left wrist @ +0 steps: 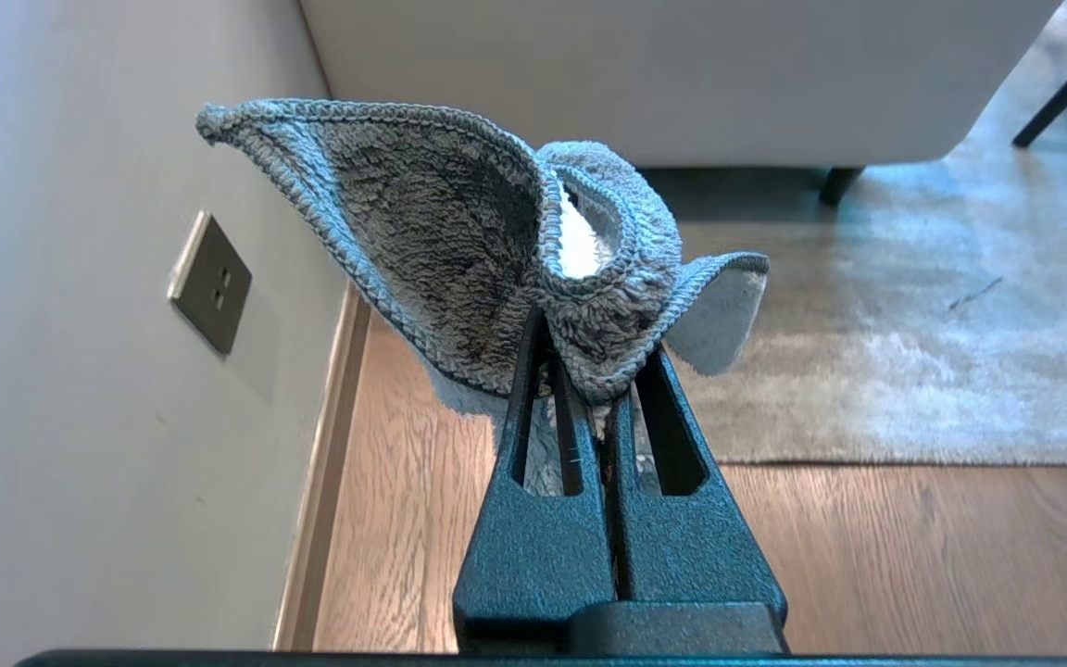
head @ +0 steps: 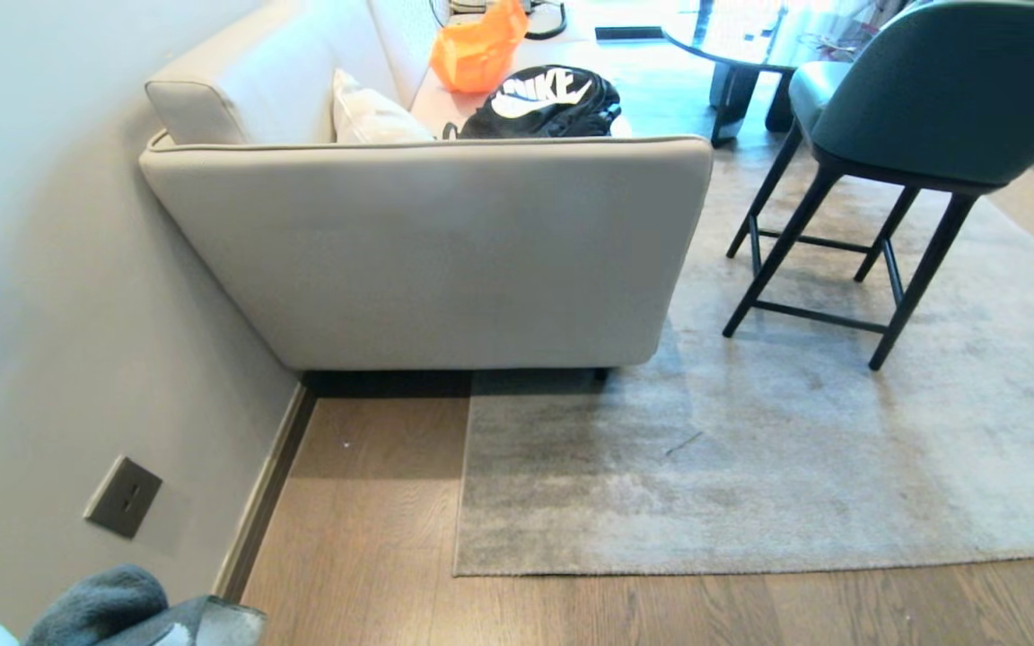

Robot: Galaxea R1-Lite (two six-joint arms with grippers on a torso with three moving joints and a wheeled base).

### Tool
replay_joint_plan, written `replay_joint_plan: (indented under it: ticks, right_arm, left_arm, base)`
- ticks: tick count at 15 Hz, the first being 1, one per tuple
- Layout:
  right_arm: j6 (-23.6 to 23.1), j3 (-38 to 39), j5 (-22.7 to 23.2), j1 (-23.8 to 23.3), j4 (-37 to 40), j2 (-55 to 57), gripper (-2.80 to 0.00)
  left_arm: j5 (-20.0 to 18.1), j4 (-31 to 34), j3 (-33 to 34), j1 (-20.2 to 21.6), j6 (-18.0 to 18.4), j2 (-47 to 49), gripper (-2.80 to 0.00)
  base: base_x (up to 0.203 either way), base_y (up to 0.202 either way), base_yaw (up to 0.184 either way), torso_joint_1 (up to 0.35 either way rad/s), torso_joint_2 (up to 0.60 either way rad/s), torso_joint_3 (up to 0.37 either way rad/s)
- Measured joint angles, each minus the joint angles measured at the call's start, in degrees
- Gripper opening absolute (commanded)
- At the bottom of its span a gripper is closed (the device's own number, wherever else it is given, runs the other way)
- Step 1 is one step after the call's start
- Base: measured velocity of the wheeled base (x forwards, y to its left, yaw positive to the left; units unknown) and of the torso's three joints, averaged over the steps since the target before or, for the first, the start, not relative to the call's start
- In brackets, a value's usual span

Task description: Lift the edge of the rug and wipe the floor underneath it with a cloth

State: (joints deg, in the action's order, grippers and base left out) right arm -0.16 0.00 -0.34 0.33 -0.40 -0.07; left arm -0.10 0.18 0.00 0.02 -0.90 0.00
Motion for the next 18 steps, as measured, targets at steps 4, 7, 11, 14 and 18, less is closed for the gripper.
replay_joint_plan:
  ticks: [4,7,11,14,18]
  right_arm:
    - [0.0,0.0,0.0,0.0,0.0,0.0,-2.8]
    - [0.0,0.0,0.0,0.0,0.0,0.0,-2.8]
    - [0.0,0.0,0.0,0.0,0.0,0.0,-2.8]
    - [0.0,0.0,0.0,0.0,0.0,0.0,-2.8]
    - [0.0,0.0,0.0,0.0,0.0,0.0,-2.8]
  left_arm:
    - [0.0,0.0,0.0,0.0,0.0,0.0,-2.8]
    - [0.0,0.0,0.0,0.0,0.0,0.0,-2.8]
    - [0.1,0.0,0.0,0.0,-0.7,0.0,-2.8]
    - [0.1,0.0,0.0,0.0,-1.2,0.0,-2.8]
    - [0.1,0.0,0.0,0.0,-1.2,0.0,-2.8]
  base:
    - [0.0,0.0,0.0,0.005,0.0,0.203]
    - [0.0,0.0,0.0,0.006,0.0,0.205]
    - [0.0,0.0,0.0,0.003,0.0,0.151]
    - [0.0,0.0,0.0,0.0,0.0,0.0]
    - [0.0,0.0,0.0,0.0,0.0,0.0]
